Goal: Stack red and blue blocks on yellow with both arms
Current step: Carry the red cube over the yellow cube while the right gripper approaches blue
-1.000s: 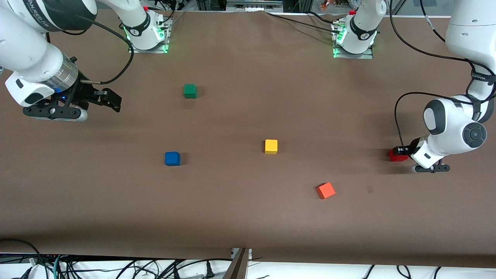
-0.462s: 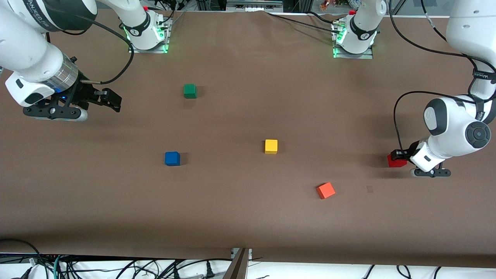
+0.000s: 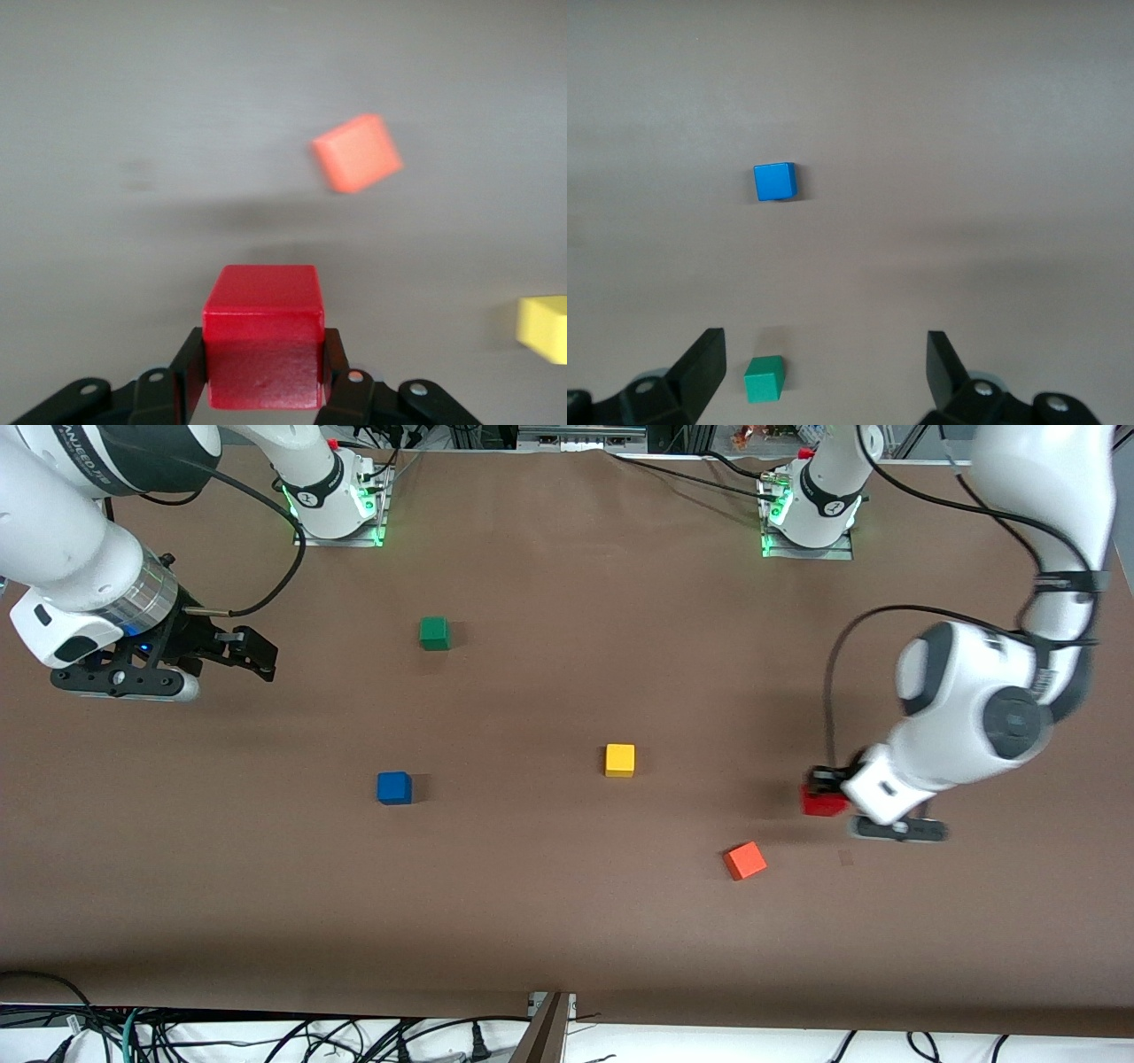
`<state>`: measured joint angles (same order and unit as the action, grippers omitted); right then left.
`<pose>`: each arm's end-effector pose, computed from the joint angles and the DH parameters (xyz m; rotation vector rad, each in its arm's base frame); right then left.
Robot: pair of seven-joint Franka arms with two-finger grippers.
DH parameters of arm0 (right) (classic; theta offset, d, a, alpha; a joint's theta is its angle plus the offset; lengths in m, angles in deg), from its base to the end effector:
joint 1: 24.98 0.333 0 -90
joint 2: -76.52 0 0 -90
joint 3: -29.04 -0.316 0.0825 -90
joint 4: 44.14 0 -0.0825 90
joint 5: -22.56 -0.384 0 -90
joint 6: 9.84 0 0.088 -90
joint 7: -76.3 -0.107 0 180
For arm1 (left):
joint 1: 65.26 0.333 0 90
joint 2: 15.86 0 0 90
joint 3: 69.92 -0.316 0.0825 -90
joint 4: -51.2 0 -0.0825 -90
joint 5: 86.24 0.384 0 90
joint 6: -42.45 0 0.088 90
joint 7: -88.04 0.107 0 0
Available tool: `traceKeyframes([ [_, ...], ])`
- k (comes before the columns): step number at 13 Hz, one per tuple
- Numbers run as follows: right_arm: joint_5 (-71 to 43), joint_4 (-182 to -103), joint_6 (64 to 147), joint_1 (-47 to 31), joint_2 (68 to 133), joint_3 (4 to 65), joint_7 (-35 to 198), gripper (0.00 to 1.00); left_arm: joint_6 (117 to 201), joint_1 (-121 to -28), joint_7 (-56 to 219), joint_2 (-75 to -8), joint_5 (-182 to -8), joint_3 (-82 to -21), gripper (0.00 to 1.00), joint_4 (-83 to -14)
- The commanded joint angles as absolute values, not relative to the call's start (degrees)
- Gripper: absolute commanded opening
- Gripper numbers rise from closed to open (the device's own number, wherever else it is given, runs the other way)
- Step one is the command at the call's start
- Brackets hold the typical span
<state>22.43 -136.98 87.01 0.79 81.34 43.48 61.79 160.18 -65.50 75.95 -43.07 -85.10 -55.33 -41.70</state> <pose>0.5737 0.1206 0.5648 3.1196 -0.0859 -0.0109 0.6575 -0.1516 0.3531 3.0508 -0.0485 -0.0742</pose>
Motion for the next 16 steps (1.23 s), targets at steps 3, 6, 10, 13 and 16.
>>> traceKeyframes([
  [3, 19.05, -135.03, 86.75, 0.95, 81.79, 42.84, 61.62, 1.0, 158.72, -80.0, 68.44, -49.95, -83.87, -56.29, 0.09, -33.55],
  [6, 18.51, -134.06, 91.14, 1.3, 86.7, 42.84, 62.5, 1.0, 158.72, -84.94, 60.47, -54.6, -83.78, -56.47, 0.1, -30.2],
  [10, 19.22, -134.06, 92.2, 2.53, 92.05, 42.84, 62.76, 1.0, 158.72, -87.5, 59.39, -57.34, -84.13, -56.47, 0.1, -28.52],
  [13, 19.4, -134.23, 92.46, 4.46, 93.21, 42.84, 62.68, 1.0, 158.55, -88.11, 58.86, -57.87, -84.4, -56.47, 0.1, -28.52],
  [16, 18.61, -134.06, 93.69, 4.38, 93.57, 42.93, 62.94, 1.0, 158.46, -88.64, 58.07, -57.87, -84.4, -56.47, 0.1, -28.43],
])
